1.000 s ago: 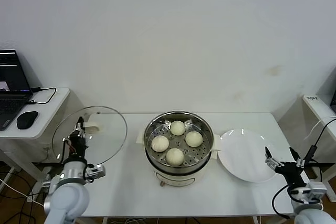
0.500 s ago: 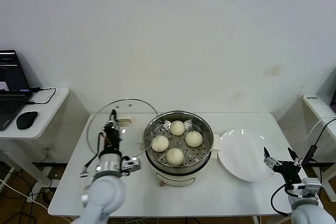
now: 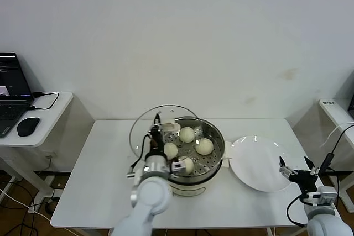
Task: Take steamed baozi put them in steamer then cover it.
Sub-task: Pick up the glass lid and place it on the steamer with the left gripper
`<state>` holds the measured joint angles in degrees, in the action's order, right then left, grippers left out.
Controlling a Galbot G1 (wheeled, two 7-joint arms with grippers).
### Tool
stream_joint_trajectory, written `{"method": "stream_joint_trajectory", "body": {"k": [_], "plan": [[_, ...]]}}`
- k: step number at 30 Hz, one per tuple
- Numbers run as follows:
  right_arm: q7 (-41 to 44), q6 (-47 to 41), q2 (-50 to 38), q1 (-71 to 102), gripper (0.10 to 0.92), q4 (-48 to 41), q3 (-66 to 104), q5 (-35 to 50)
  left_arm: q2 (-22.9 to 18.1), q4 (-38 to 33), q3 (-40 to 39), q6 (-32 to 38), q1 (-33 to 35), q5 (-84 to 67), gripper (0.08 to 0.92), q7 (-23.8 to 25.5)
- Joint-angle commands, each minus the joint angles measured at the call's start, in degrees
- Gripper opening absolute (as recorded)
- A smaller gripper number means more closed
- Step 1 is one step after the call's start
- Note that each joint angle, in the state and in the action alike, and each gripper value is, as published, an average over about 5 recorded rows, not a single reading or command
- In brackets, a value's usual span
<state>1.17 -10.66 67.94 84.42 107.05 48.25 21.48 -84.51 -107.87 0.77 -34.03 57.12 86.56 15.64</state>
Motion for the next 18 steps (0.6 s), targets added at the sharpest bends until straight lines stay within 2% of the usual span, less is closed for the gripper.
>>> {"method": "stream_joint_trajectory", "body": {"k": [1,18], "plan": [[0.0,0.1,0.1,-0.5,0.823,-1.6,-0.1,-0.4,-7.3,6.7,-5.9,-0.6,-2.7,5.5,0.141,2.2],[0.1,0.4,0.5,-1.2,0.823,-2.7,-0.2,-1.1,-7.2,6.4,-7.6,-0.7,-2.1,5.3,0.141,4.7]]}}
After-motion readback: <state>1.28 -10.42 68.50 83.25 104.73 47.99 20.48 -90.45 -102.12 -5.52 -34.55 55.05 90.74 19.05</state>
